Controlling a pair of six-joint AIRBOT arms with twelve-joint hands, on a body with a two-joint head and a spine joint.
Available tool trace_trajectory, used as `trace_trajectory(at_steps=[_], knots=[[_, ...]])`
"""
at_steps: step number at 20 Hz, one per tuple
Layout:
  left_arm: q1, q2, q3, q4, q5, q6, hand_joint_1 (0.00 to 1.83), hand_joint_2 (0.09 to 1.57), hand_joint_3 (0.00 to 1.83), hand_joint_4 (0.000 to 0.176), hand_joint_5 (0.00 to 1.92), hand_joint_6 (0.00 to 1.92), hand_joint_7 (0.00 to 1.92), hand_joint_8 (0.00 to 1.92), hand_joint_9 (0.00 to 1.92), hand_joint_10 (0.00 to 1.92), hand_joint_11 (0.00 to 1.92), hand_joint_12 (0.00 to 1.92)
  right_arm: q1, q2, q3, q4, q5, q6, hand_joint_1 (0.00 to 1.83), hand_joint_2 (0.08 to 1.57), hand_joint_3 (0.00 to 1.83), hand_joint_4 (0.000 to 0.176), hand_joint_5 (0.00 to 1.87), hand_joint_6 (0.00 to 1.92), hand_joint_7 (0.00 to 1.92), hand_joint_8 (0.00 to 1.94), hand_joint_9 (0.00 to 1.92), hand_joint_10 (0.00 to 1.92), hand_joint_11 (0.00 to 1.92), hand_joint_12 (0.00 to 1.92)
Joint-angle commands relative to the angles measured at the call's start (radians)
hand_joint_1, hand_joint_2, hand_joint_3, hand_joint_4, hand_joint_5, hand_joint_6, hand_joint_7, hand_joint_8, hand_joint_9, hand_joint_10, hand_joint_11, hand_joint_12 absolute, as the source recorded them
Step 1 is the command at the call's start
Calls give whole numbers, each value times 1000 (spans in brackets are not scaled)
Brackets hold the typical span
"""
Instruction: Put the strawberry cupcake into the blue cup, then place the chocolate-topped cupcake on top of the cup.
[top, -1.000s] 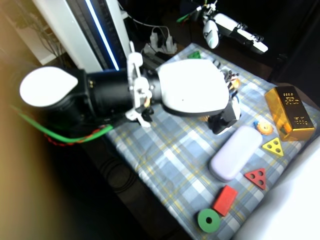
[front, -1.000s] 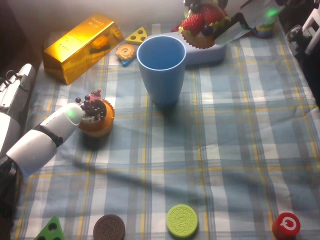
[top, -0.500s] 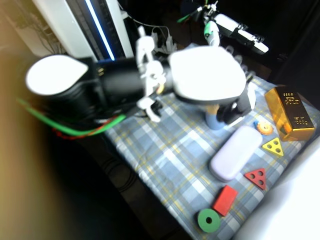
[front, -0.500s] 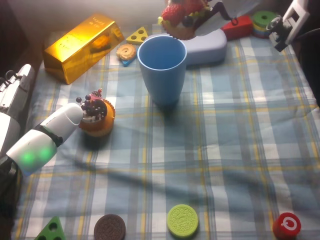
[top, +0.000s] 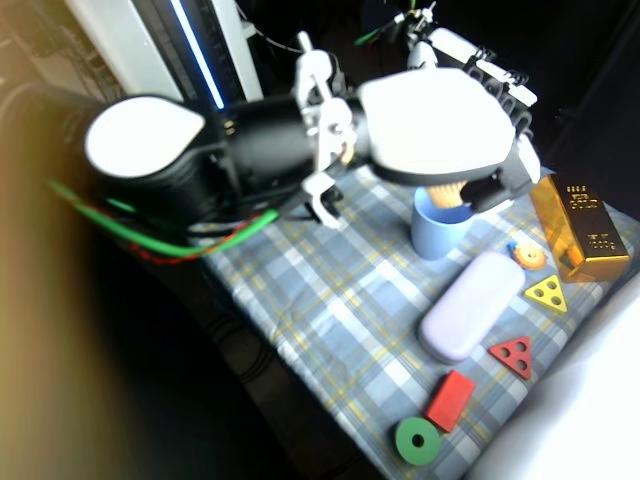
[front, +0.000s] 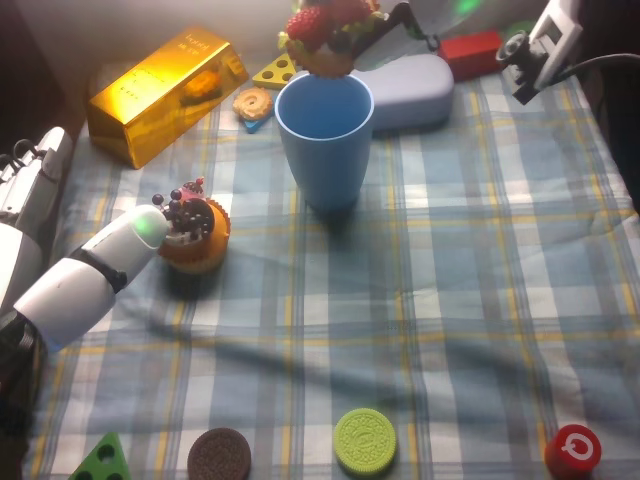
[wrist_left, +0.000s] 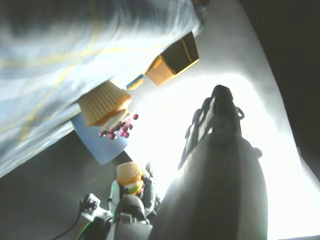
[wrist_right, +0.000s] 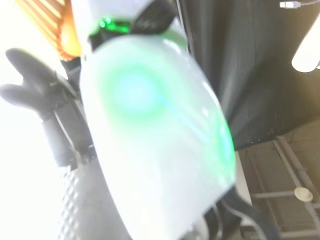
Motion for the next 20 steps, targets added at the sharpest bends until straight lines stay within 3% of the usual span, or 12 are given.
trace_trajectory(at_steps=[1, 2, 4, 5, 6, 7, 8, 11, 12, 13, 15, 20], knots=[[-8, 8, 7, 48, -116, -5, 0, 965, 2, 68, 5, 0, 39, 0, 0, 0, 0, 0, 3, -2, 1, 87, 30, -10, 1089, 1104, 2, 0, 1003, 940, 1080, 209, 846, 716, 480, 1507], [-8, 8, 7, 48, -115, -5, 0, 956, 0, 81, 0, 0, 19, 0, 0, 0, 0, 0, 0, -4, 1, 101, 34, -15, 1089, 1088, 2, 11, 1034, 889, 1113, 184, 836, 849, 494, 1581], [-9, 8, 7, 48, -114, -5, 0, 970, 4, 79, 5, 2, 28, 5, 0, 0, 0, 0, -10, -11, 1, 114, 44, -20, 1071, 1070, 0, 89, 1071, 828, 1134, 164, 839, 918, 560, 1591], [-9, 7, 7, 48, -114, -5, 0, 974, 5, 75, 8, 3, 31, 6, 0, 0, 0, 0, -15, -14, 1, 114, 47, -20, 1075, 1067, 0, 83, 1078, 817, 1148, 159, 843, 939, 582, 1587], [-9, 7, 8, 48, -113, -5, 0, 985, 10, 71, 15, 5, 33, 6, 0, 0, 0, 0, -21, -15, -1, 114, 48, -20, 1110, 1059, 0, 3, 1102, 776, 1189, 208, 839, 1068, 613, 1646], [-9, 7, 8, 48, -112, -5, 0, 982, 7, 69, 18, 6, 37, 7, 0, 0, 0, 0, -23, -15, -2, 114, 48, -20, 1116, 1057, 0, 0, 1106, 767, 1170, 318, 836, 1142, 631, 1665], [-9, 7, 8, 48, -112, -5, 0, 967, 0, 79, 11, 3, 33, 4, 0, 0, 0, 0, -28, -15, -2, 114, 48, -20, 1065, 1081, 2, 79, 1045, 870, 1126, 366, 827, 1143, 640, 1661], [-9, 7, 7, 48, -112, -5, 0, 959, 0, 76, 0, 0, 26, 1, 0, 0, 0, 0, -34, -16, -2, 111, 48, -20, 1066, 1133, 1, 0, 942, 1038, 1112, 260, 861, 940, 626, 1549], [-9, 7, 8, 48, -112, -5, 0, 967, 0, 68, 10, 4, 35, 4, 0, 0, 0, 0, -34, -16, -2, 109, 48, -20, 1038, 1157, 3, 14, 893, 1118, 1109, 278, 844, 1046, 626, 1623], [-10, 7, 8, 48, -112, -5, 0, 958, 0, 64, 12, 4, 37, 5, 0, 0, 0, 0, -34, -17, -1, 109, 48, -20, 890, 1130, 1, 0, 869, 540, 1097, 319, 809, 1173, 624, 1687], [-10, 7, 8, 48, -111, -5, 0, 947, 0, 75, 2, 0, 34, 3, 0, 0, 0, 0, -36, -20, 1, 105, 47, -20, 853, 1125, 1, 0, 989, 107, 1058, 406, 820, 1176, 645, 1675], [-10, 7, 8, 48, -111, -6, 0, 967, 2, 69, 10, 4, 33, 2, 0, 0, 0, 0, -41, -23, 1, 99, 47, -20, 759, 1154, 0, 0, 988, 0, 1019, 355, 748, 1160, 532, 1693]])
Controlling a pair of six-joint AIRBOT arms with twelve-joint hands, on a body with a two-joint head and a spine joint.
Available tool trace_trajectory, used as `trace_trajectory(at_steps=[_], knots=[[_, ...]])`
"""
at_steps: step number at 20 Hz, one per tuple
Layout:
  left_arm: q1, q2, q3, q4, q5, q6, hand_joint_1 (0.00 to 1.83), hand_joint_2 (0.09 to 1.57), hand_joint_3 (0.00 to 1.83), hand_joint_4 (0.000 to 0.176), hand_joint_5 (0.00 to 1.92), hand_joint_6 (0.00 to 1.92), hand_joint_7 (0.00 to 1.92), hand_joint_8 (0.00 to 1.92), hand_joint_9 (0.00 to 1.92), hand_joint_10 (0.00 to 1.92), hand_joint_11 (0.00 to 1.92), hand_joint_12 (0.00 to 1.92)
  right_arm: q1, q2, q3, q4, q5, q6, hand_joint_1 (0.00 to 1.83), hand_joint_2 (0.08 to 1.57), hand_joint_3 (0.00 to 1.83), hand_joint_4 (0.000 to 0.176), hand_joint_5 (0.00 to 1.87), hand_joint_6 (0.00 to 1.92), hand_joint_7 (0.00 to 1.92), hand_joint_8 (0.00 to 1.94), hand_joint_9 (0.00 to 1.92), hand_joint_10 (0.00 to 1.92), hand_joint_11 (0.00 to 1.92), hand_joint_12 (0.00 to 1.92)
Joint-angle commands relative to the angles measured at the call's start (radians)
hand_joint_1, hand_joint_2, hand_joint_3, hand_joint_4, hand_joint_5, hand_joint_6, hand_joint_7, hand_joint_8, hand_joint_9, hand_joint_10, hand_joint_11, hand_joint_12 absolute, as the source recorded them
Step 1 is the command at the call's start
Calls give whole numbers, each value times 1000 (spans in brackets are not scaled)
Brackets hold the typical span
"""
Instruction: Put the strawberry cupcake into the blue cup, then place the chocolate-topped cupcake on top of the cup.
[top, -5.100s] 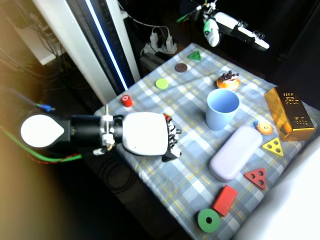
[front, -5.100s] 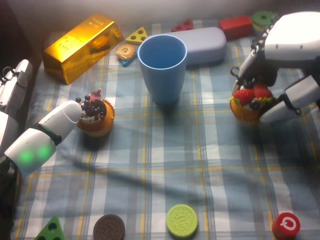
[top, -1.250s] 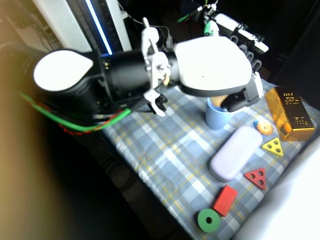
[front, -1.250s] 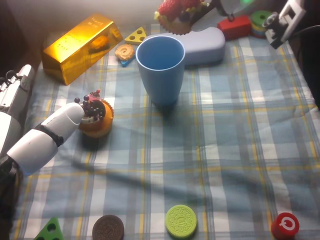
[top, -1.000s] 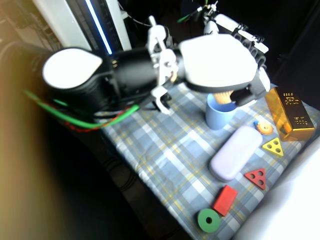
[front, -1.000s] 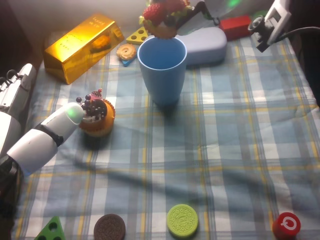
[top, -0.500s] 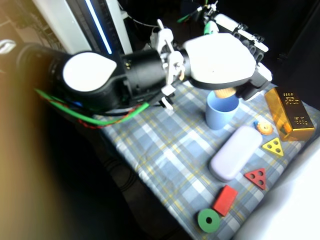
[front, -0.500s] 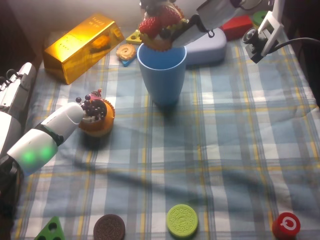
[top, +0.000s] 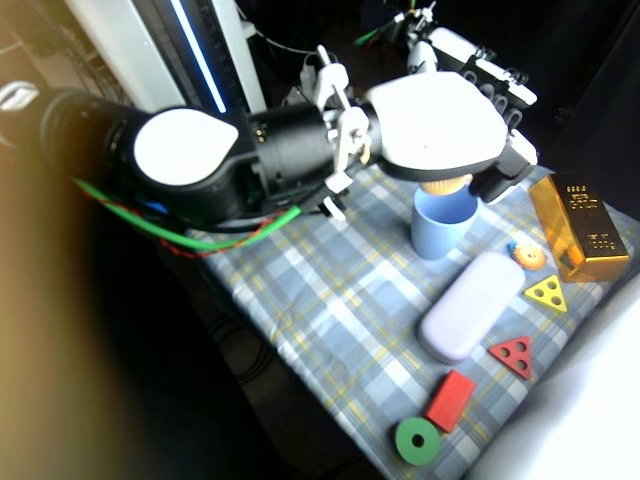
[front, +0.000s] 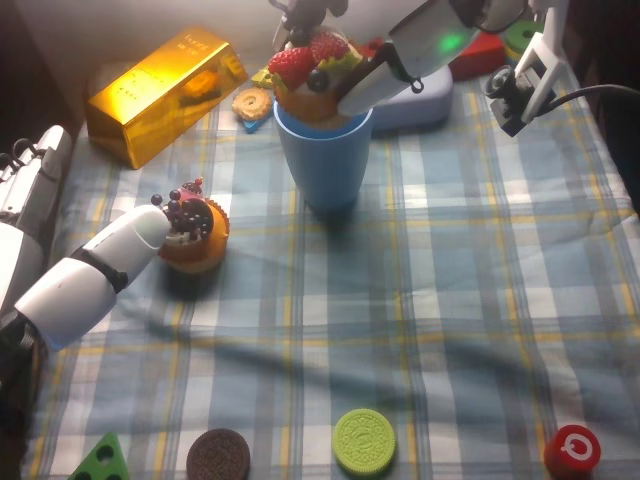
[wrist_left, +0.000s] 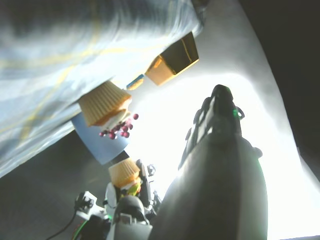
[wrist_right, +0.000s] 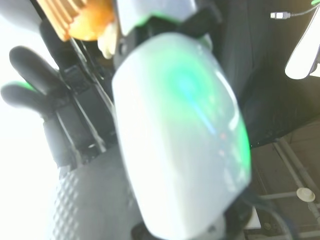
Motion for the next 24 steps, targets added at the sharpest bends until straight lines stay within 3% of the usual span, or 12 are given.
trace_trajectory(at_steps=[1, 2, 3, 4, 6, 8, 9, 13, 14, 16, 19, 24], knots=[[-10, 7, 8, 47, -113, -6, 0, 960, 0, 74, 10, 3, 36, 2, 0, 0, 0, 0, 11, -2, 2, 71, 35, 4, 715, 1159, 0, 0, 965, 0, 1001, 442, 770, 1189, 573, 1700], [-10, 6, 8, 47, -112, -6, 0, 951, 0, 84, 5, 1, 33, 1, 0, 0, 0, 0, 11, -2, 2, 69, 35, 4, 699, 1162, 1, 0, 956, 0, 978, 454, 749, 1179, 550, 1689], [-10, 6, 8, 47, -112, -6, 0, 960, 0, 67, 13, 4, 38, 3, 0, 0, 0, 0, 11, -2, 2, 69, 35, 4, 724, 1160, 0, 0, 972, 2, 975, 353, 743, 1041, 489, 1644], [-10, 6, 8, 47, -112, -6, 0, 962, 1, 59, 21, 7, 44, 5, 1, 0, 0, 0, 11, -2, 2, 68, 35, 4, 695, 1156, 0, 0, 947, 0, 935, 165, 744, 692, 390, 1503], [-10, 6, 8, 47, -112, -6, 0, 960, 0, 66, 12, 2, 32, 0, 0, 0, 0, 0, 11, -2, 2, 66, 35, 4, 704, 1147, 0, 0, 955, 2, 947, 20, 826, 310, 319, 1399], [-10, 6, 8, 47, -112, -6, 0, 943, 0, 83, 5, 0, 29, 0, 0, 0, 0, 0, 11, -2, 2, 61, 35, 4, 683, 1144, 0, 0, 942, 0, 938, 1, 888, 115, 329, 1309], [-10, 6, 8, 47, -112, -6, 0, 950, 0, 75, 0, 0, 21, 0, 0, 0, 0, 0, 11, -2, 2, 58, 35, 4, 711, 1142, 0, 0, 942, 0, 939, 1, 901, 87, 326, 1341], [-10, 6, 8, 47, -111, -6, 0, 948, 0, 82, 0, 0, 20, 0, 0, 0, 0, 0, 11, -2, 3, 33, 34, 4, 784, 1129, 0, 0, 950, 1, 987, 16, 983, 76, 406, 1377], [-10, 6, 9, 47, -109, -6, 0, 954, 0, 72, 15, 6, 36, 7, 0, 0, 0, 0, 11, -2, 5, 29, 32, 4, 752, 1123, 0, 0, 939, 0, 1003, 14, 999, 86, 420, 1408], [-10, 6, 9, 47, -108, -6, 0, 950, 0, 69, 5, 1, 36, 6, 0, 0, 0, 0, 11, -9, 17, 29, 31, 4, 764, 1103, 0, 0, 950, 4, 1006, 8, 984, 82, 409, 1426], [-10, 6, 9, 47, -109, -6, 0, 947, 0, 84, 0, 0, 24, 0, 0, 0, 0, 0, 13, -16, 28, 31, 29, 4, 815, 1083, 0, 0, 989, 11, 964, 1, 936, 45, 389, 1323], [-10, 6, 9, 47, -110, -6, 0, 960, 3, 67, 0, 0, 28, 1, 0, 0, 0, 0, 13, -24, 37, 31, 24, 3, 727, 1089, 0, 0, 943, 1, 851, 0, 815, 2, 239, 1367]])
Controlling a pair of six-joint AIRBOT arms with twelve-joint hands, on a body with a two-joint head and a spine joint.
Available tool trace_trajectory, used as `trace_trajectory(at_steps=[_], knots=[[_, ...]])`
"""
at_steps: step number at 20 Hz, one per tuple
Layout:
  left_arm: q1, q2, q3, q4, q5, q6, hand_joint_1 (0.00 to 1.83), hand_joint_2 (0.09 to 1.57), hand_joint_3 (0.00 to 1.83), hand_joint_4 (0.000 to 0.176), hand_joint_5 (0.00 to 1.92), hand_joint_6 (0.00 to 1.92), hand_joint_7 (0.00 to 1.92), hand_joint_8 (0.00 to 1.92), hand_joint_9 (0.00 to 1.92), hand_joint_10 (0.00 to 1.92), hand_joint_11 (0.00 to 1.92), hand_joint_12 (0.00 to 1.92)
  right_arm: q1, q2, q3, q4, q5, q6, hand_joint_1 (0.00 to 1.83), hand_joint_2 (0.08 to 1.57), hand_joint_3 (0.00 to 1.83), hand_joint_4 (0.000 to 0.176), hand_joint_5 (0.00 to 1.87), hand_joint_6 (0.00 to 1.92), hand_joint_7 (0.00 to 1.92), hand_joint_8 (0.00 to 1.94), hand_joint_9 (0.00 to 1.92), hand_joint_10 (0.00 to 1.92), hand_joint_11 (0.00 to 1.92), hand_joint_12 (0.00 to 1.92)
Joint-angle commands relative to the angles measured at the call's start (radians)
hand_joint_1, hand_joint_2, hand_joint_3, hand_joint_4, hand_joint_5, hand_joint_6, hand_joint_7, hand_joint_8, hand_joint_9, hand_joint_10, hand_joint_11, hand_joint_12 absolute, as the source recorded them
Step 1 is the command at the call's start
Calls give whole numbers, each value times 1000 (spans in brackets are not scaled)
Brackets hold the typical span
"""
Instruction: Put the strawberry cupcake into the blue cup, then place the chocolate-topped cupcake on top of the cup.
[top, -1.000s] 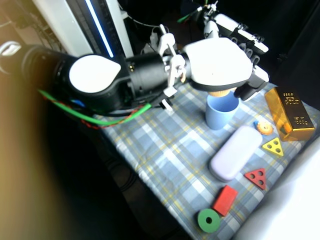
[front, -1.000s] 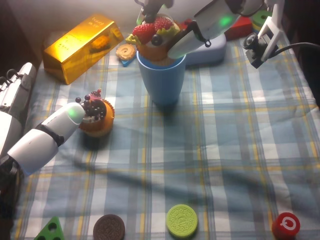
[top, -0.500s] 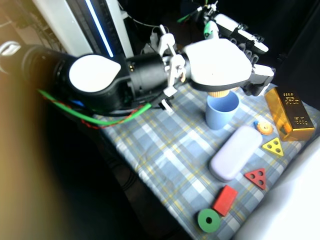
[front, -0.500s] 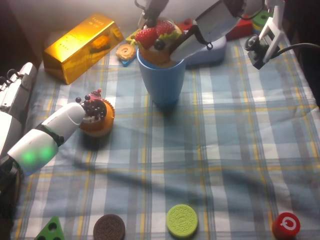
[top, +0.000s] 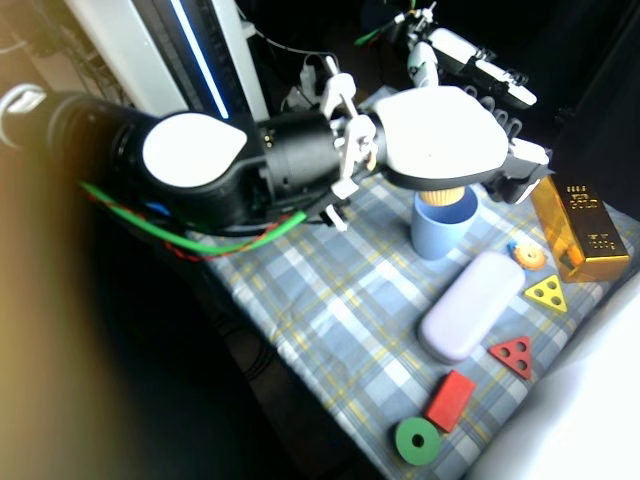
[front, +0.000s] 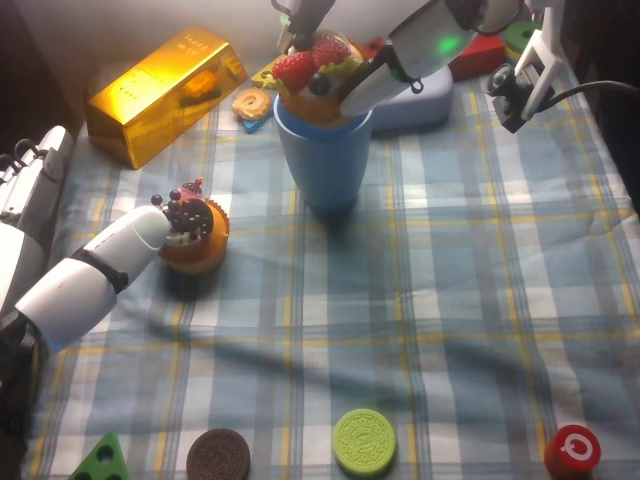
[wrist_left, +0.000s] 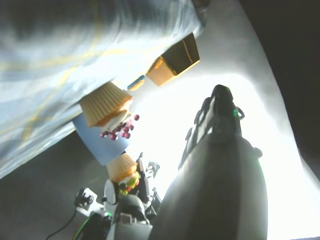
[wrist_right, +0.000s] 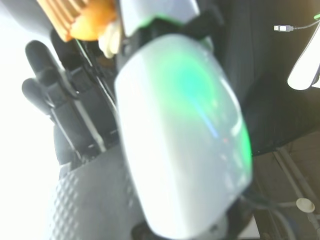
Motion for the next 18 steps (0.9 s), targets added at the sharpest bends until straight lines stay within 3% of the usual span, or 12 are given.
trace_trajectory(at_steps=[1, 4, 5, 6, 7, 8, 9, 10, 11, 16, 17, 18], knots=[[-10, 6, 6, 48, -116, -6, 0, 959, 2, 68, 9, 4, 33, 3, 0, 0, 0, 0, 13, -3, 4, 74, 30, 2, 751, 1086, 0, 0, 925, 4, 939, 35, 924, 52, 327, 1411], [-10, 6, 6, 48, -117, -6, 0, 943, 0, 62, 12, 4, 39, 4, 0, 0, 0, 0, 13, -3, 4, 74, 28, -2, 731, 1056, 0, 0, 805, 0, 821, 0, 802, 3, 348, 1038], [-10, 6, 6, 48, -118, -6, 0, 938, 0, 80, 5, 0, 32, 1, 0, 0, 0, 0, 13, -3, 4, 72, 28, -2, 800, 1065, 0, 0, 641, 0, 630, 0, 611, 0, 308, 704], [-10, 6, 6, 48, -118, -6, 0, 938, 0, 80, 5, 0, 32, 1, 0, 0, 0, 0, 13, -3, 4, 70, 26, -2, 800, 1065, 0, 0, 641, 0, 630, 0, 611, 0, 308, 704], [-10, 6, 6, 48, -118, -6, 0, 937, 0, 65, 7, 1, 30, 0, 0, 0, 0, 0, 13, -3, 4, 67, 24, -2, 697, 1083, 7, 0, 541, 1, 521, 0, 518, 0, 267, 654], [-10, 6, 6, 48, -118, -6, 0, 933, 0, 71, 5, 1, 32, 1, 0, 0, 0, 0, 13, -3, 4, 66, 24, -2, 602, 1080, 0, 0, 489, 0, 424, 0, 408, 0, 138, 781], [-10, 6, 6, 48, -118, -6, 0, 951, 1, 64, 9, 2, 36, 2, 2, 1, 0, 0, 13, -3, 4, 65, 23, -2, 509, 1025, 0, 54, 443, 3, 351, 7, 307, 7, 5, 868], [-10, 6, 6, 48, -118, -6, 0, 951, 1, 64, 9, 2, 36, 2, 2, 1, 0, 0, 13, -3, 4, 63, 22, -2, 509, 1025, 0, 54, 443, 3, 351, 7, 307, 7, 5, 868], [-10, 6, 6, 48, -119, -6, 0, 941, 0, 68, 6, 1, 37, 3, 3, 1, 0, 0, 13, -3, 4, 63, 21, -2, 620, 1030, 0, 0, 406, 0, 323, 1, 259, 1, 0, 700], [-10, 5, 6, 47, -118, -6, 0, 937, 0, 68, 8, 3, 45, 5, 10, 4, 0, 0, 13, 1, 1, 51, 18, -2, 639, 958, 1, 0, 462, 0, 405, 0, 339, 0, 68, 632], [-10, 5, 6, 47, -117, -6, 0, 947, 1, 61, 10, 4, 45, 5, 7, 2, 0, 0, 13, 5, -4, 45, 16, -2, 620, 963, 0, 0, 442, 0, 388, 0, 318, 0, 42, 680], [-10, 6, 6, 47, -116, -6, 0, 943, 0, 69, 22, 7, 57, 8, 8, 2, 0, 0, 13, 9, -8, 42, 14, -2, 584, 956, 0, 0, 364, 0, 281, 0, 226, 0, 1, 656]])
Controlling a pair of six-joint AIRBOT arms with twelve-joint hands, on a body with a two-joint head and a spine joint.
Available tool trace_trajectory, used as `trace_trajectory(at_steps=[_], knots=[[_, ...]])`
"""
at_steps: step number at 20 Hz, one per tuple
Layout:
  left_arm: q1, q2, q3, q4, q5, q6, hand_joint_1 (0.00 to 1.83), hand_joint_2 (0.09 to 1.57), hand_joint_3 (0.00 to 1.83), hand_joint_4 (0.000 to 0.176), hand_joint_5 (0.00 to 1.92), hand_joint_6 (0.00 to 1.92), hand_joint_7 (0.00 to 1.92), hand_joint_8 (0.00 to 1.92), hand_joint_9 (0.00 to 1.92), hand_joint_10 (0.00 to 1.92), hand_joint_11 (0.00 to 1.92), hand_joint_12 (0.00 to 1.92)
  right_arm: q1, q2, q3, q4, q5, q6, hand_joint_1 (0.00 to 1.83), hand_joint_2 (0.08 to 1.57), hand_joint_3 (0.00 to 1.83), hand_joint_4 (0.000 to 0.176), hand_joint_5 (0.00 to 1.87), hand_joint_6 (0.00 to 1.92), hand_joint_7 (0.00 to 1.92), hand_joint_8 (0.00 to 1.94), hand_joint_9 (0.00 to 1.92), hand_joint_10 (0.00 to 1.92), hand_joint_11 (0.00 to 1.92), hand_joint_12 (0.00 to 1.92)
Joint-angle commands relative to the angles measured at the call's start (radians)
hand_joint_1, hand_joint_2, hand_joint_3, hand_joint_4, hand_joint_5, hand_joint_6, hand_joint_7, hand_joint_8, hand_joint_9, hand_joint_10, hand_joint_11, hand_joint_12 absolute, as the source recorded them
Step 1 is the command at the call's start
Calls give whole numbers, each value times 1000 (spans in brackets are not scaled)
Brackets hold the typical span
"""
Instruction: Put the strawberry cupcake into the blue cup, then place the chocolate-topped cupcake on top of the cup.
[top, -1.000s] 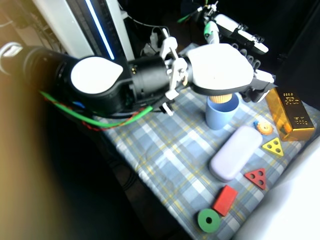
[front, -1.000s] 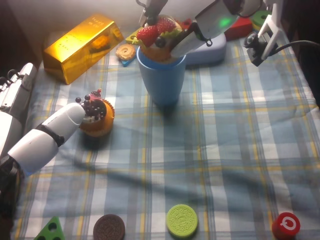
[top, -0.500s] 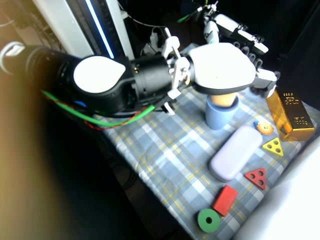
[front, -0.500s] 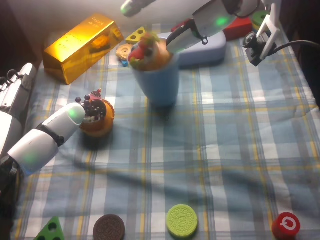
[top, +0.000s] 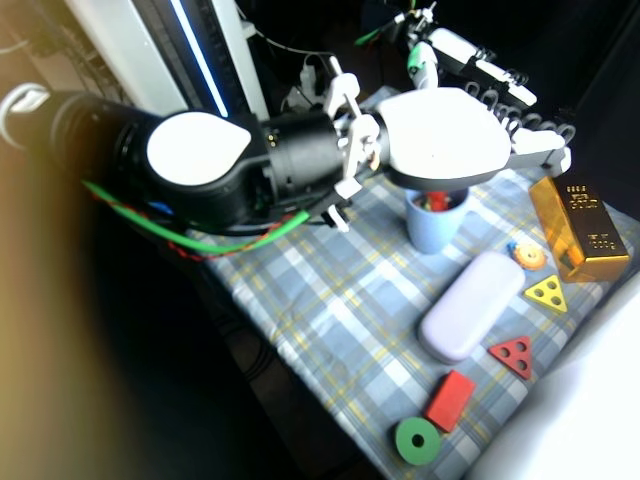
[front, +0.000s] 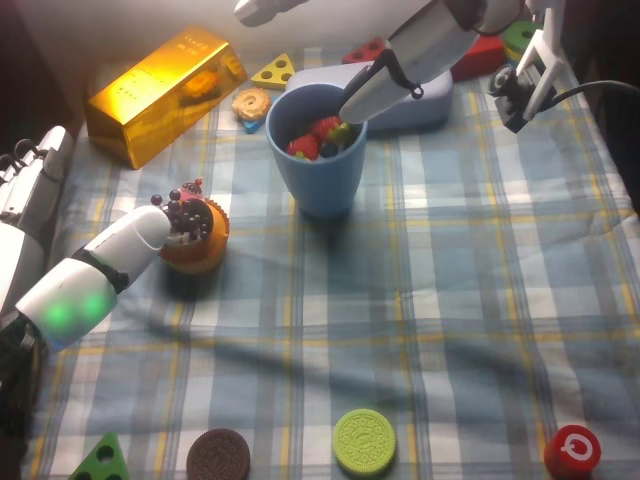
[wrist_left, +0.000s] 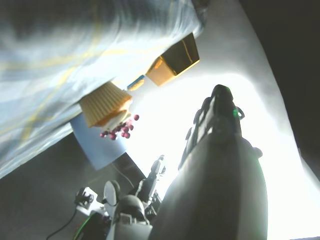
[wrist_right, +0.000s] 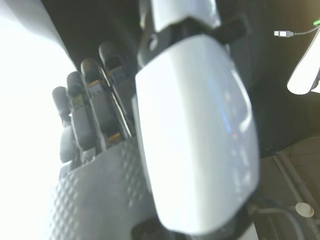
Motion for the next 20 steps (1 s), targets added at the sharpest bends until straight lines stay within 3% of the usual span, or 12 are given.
trace_trajectory(at_steps=[1, 2, 5, 6, 8, 10, 11, 12, 14, 15, 16, 20], knots=[[-10, 6, 6, 47, -116, -6, 0, 943, 0, 69, 22, 7, 57, 8, 8, 2, 0, 0, 13, 5, -5, 62, 22, 0, 584, 956, 0, 0, 364, 0, 281, 0, 226, 0, 1, 656], [-9, 6, 6, 47, -114, -6, 0, 944, 0, 71, 17, 4, 48, 3, 1, 0, 0, 0, 13, 8, -8, 62, 22, 0, 572, 940, 0, 21, 317, 0, 279, 3, 229, 4, 0, 653], [-9, 9, 9, 47, -100, -6, 0, 956, 5, 56, 17, 3, 43, 0, 0, 0, 0, 0, 9, 58, -33, 140, 22, -56, 103, 988, 3, 0, 89, 0, 110, 0, 126, 0, 0, 600], [-10, 13, 12, 50, -91, -6, 0, 962, 6, 63, 14, 1, 33, 0, 0, 0, 0, 0, 2, 85, -52, 168, 15, -89, 4, 819, 0, 31, 68, 5, 91, 11, 118, 10, 0, 630], [-17, 28, 20, 63, -59, -6, 76, 966, 5, 39, 14, 0, 23, 0, 0, 0, 0, 0, -8, 128, -84, 178, -3, -112, 119, 898, 0, 67, 25, 5, 145, 4, 135, 6, 0, 433], [-36, 50, 27, 91, -20, -6, 116, 932, 0, 57, 2, 0, 24, 0, 0, 0, 0, 0, -37, 177, -118, 218, -4, -126, 204, 913, 3, 56, 4, 0, 148, 2, 130, 2, 0, 295], [-48, 67, 30, 110, 5, -5, 161, 891, 0, 46, 1, 0, 26, 1, 0, 0, 0, 0, -56, 209, -143, 245, -3, -129, 300, 886, 0, 110, 0, 0, 104, 0, 15, 0, 0, 19], [-53, 78, 31, 121, 21, -5, 220, 862, 0, 55, 8, 3, 40, 6, 1, 0, 0, 0, -67, 230, -158, 253, -3, -132, 389, 876, 0, 133, 0, 0, 86, 0, 2, 0, 0, 3], [-64, 106, 39, 150, 76, -5, 283, 835, 0, 47, 33, 4, 53, 3, 3, 0, 0, 0, -102, 270, -186, 282, -4, -142, 378, 878, 0, 141, 0, 0, 47, 0, 0, 0, 0, 0], [-74, 120, 45, 169, 119, -5, 287, 822, 0, 19, 61, 11, 60, 3, 3, 1, 0, 0, -129, 300, -203, 302, -4, -142, 379, 878, 0, 128, 0, 0, 16, 0, 0, 0, 0, 0], [-83, 129, 48, 183, 155, -5, 332, 802, 0, 35, 82, 16, 57, 2, 0, 0, 0, 0, -155, 335, -228, 355, -4, -180, 414, 914, 11, 147, 0, 0, 2, 0, 0, 0, 0, 0], [-104, 147, 64, 218, 264, -4, 375, 714, 0, 88, 120, 8, 48, 3, 0, 0, 0, 0, -230, 459, -354, 591, -13, -441, 286, 853, 2, 129, 0, 0, 1, 0, 0, 0, 0, 0]])
